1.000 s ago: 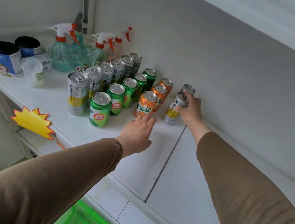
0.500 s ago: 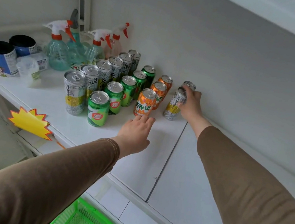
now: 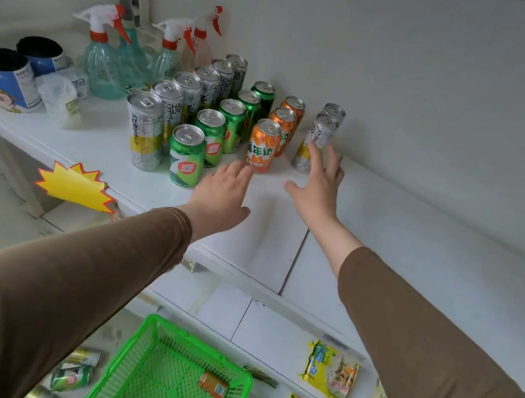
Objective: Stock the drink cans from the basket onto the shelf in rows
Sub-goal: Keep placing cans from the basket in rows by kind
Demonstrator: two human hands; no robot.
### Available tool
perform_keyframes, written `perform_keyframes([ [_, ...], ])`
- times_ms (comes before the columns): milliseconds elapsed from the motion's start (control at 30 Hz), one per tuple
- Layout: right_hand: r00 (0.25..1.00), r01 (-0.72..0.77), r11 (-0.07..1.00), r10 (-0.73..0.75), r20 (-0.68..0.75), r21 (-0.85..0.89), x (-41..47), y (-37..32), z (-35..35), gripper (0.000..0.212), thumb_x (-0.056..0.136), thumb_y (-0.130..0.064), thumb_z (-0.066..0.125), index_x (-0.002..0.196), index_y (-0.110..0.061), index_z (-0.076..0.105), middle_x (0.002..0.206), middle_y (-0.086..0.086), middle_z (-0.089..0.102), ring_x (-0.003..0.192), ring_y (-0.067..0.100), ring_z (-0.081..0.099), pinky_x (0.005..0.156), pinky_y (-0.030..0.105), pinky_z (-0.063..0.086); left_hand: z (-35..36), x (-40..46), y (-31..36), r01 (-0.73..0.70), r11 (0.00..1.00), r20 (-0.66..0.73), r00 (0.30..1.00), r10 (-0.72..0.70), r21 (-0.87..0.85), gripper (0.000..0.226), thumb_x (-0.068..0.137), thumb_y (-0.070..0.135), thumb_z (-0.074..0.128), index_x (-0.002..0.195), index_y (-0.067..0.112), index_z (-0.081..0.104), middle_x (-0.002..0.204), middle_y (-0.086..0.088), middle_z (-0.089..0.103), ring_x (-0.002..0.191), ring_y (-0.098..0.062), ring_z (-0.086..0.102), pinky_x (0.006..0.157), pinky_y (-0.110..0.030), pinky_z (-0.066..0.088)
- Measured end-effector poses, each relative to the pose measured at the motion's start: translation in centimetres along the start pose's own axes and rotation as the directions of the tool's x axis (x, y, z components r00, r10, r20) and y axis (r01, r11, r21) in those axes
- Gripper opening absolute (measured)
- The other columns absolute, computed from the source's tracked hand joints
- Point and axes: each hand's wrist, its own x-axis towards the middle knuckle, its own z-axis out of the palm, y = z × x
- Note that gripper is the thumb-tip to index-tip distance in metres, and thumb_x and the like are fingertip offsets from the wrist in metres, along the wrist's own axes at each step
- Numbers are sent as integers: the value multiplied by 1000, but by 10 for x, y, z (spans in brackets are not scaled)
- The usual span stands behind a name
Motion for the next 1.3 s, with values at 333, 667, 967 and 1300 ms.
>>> perform_keyframes([
  [333,994,102,995,-102,-23,1,-218,-60,54,72,84,-21,71,149,-21,42,161,7,25,143,30,27,117,41,27,27,-171,-47,-73,995,-126,990,64,-67,83,80,31,70,149,13,28,150,-14,32,132,-36,36,105,-47,40],
  [667,981,16,1000,-11,194,-21,-381,-2,186,65,84,-17,73,144,-17,47,155,8,35,138,30,34,116,42,32,177,-323,-99,28,998,166,986,-18,-54,87,73,28,73,148,14,30,147,-10,37,131,-32,39,105,-44,40],
  [967,876,-200,969,242,417,-142,-477,158,347,63,84,-13,75,141,-11,49,149,12,42,135,35,38,114,43,30,390,-375,-117,97,995,438,895,-86,-2,88,83,34,65,154,19,16,158,-6,21,143,-27,22,114,-40,26],
  [1300,612,-184,917,389,688,-354,-551,317,532,66,90,-24,72,146,-6,40,143,16,47,133,36,38,110,40,29,609,-393,-144,113,992,608,785,-118,47,82,85,34,63,152,20,18,156,-8,22,142,-29,23,112,-43,29],
])
